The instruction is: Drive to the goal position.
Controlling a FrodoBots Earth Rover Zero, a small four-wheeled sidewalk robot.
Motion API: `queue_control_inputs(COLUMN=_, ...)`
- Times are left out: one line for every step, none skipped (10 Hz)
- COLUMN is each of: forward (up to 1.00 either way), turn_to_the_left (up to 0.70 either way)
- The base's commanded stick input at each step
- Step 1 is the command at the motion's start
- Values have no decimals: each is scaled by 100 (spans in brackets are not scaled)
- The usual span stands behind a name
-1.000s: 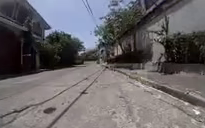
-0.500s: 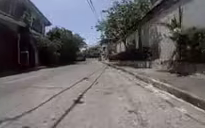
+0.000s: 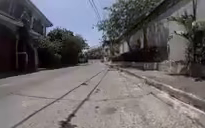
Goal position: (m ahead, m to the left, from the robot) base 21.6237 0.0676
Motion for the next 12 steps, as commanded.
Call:
queue_control_inputs(forward=100, turn_to_the_left=6)
queue_control_inputs(forward=100, turn_to_the_left=6)
queue_control_inputs(forward=100, turn_to_the_left=-34)
queue_control_inputs(forward=100, turn_to_the_left=-34)
queue_control_inputs(forward=100, turn_to_the_left=0)
queue_control_inputs(forward=100, turn_to_the_left=6)
queue_control_inputs(forward=100, turn_to_the_left=6)
queue_control_inputs(forward=100, turn_to_the_left=6)
queue_control_inputs(forward=100, turn_to_the_left=6)
queue_control_inputs(forward=100, turn_to_the_left=6)
queue_control_inputs(forward=100, turn_to_the_left=6)
queue_control_inputs(forward=100, turn_to_the_left=6)
